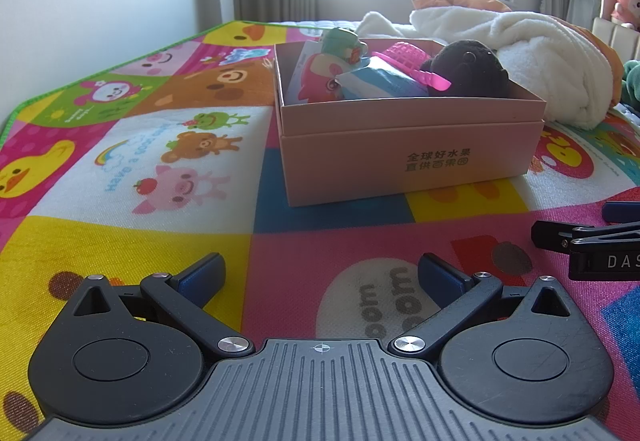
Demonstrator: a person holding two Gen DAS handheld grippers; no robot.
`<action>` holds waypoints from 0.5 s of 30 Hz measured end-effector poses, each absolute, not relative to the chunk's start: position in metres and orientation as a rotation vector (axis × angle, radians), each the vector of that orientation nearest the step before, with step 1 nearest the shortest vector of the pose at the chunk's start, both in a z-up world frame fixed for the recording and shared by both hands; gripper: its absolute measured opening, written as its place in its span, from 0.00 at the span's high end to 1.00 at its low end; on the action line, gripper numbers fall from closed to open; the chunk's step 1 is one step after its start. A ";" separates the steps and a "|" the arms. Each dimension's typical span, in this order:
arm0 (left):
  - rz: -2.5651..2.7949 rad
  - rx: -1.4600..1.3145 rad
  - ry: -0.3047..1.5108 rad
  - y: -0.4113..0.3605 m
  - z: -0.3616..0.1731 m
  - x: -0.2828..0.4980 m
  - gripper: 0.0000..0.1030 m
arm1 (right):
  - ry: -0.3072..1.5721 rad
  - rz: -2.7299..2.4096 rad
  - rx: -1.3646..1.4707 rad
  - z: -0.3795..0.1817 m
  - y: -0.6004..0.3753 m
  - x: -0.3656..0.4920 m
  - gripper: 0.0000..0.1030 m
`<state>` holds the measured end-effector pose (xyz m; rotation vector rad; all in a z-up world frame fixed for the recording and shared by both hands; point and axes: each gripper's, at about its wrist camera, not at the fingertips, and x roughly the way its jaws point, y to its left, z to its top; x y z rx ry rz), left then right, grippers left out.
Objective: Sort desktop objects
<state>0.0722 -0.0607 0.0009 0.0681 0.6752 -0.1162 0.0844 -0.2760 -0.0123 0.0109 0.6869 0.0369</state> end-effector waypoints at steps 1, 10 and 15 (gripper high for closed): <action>-0.116 0.068 0.676 -0.061 0.001 0.072 0.00 | 0.687 0.037 0.011 -0.012 -0.276 0.084 0.00; -0.116 0.067 0.675 -0.060 0.001 0.073 0.00 | 0.687 0.037 0.011 -0.012 -0.276 0.084 0.00; -0.118 0.062 0.674 -0.060 0.001 0.072 0.00 | 0.687 0.037 0.011 -0.012 -0.276 0.084 0.00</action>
